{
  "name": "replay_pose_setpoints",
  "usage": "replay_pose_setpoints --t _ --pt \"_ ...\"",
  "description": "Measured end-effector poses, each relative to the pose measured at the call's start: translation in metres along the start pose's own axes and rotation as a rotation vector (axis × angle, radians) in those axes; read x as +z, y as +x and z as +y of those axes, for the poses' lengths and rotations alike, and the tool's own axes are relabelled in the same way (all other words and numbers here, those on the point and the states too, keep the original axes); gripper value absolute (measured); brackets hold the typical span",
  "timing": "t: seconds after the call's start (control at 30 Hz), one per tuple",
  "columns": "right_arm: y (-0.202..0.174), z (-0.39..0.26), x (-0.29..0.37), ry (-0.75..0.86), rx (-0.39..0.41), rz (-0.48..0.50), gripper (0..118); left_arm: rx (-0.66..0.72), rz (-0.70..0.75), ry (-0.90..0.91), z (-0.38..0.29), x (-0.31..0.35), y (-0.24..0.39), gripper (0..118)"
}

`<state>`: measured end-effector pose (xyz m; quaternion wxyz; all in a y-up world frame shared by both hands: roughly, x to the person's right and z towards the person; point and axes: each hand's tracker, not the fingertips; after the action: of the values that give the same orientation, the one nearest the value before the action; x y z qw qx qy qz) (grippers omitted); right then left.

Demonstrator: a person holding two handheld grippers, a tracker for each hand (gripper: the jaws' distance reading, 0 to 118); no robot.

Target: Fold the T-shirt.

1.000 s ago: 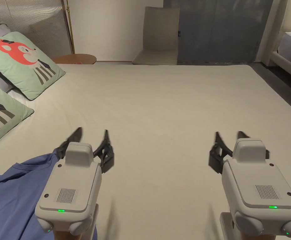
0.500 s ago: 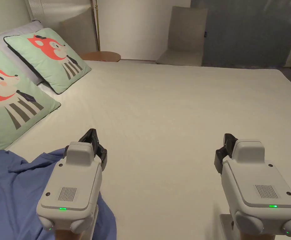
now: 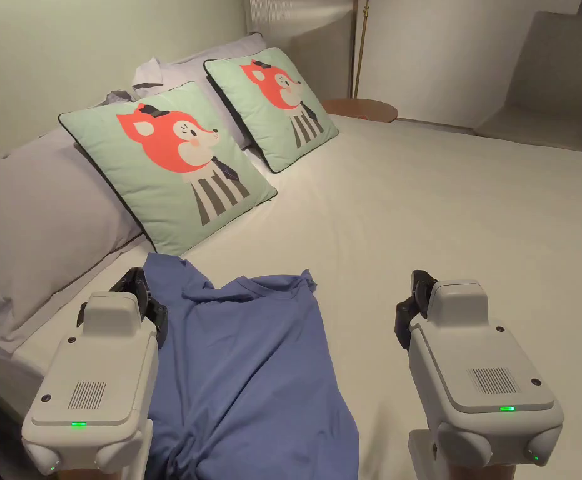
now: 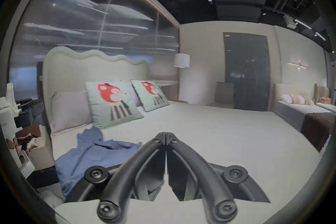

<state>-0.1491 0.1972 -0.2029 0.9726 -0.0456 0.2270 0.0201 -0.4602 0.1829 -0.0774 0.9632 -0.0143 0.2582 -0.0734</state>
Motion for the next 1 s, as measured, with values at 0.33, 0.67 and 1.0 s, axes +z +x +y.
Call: replay_pose_setpoints --t 0.33,0.67,1.0 --pt "-0.036 -0.004 -0.017 -0.022 0.017 0.102 1 0.007 0.088 -0.081 -0.016 0.006 -0.046 0" --pt "-0.006 0.001 -0.006 -0.025 0.04 0.043 1 0.146 -0.142 -0.484 -0.038 -0.057 0.005 98" --pt "0.033 -0.009 -0.007 -0.051 0.038 -0.027 1 0.071 -0.245 -0.788 -0.08 -0.111 0.084 104"
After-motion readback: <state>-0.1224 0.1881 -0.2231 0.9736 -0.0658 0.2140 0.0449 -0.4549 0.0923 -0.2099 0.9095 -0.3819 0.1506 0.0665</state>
